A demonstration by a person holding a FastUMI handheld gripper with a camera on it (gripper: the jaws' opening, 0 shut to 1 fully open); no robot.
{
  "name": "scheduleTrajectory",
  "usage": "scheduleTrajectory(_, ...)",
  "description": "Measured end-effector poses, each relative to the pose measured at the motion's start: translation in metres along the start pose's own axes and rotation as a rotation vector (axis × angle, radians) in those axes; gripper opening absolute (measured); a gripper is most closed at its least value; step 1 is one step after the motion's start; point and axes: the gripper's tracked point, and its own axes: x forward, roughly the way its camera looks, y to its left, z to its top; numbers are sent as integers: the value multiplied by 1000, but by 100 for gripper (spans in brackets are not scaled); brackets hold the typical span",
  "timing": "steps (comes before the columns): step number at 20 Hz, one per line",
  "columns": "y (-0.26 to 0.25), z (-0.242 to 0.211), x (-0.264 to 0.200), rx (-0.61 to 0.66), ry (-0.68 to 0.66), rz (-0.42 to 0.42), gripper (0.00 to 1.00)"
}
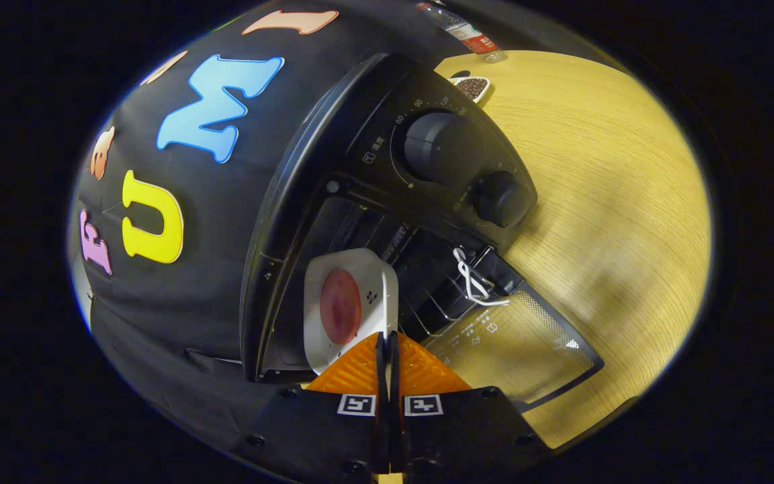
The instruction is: Open the toaster oven, put the food inside, and close the toaster oven door.
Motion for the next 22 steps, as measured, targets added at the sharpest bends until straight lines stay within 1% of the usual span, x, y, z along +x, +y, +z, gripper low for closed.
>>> scheduleTrajectory(3, 1, 4, 12, 13, -36, 4, 2)
scheduleTrajectory(6, -1, 6, 23, 40, -64, -17, 2)
scheduleTrajectory(11, 8, 9, 37, 65, -112, 3, 2)
scheduleTrajectory(15, 10, 10, 42, 96, -121, 0, 4)
scheduleTrajectory(17, 13, 13, 41, 104, -134, 15, 5)
scheduleTrajectory(18, 18, 13, 38, 108, -146, 36, 7)
scheduleTrajectory(22, 17, 0, 32, 124, -117, 46, 16)
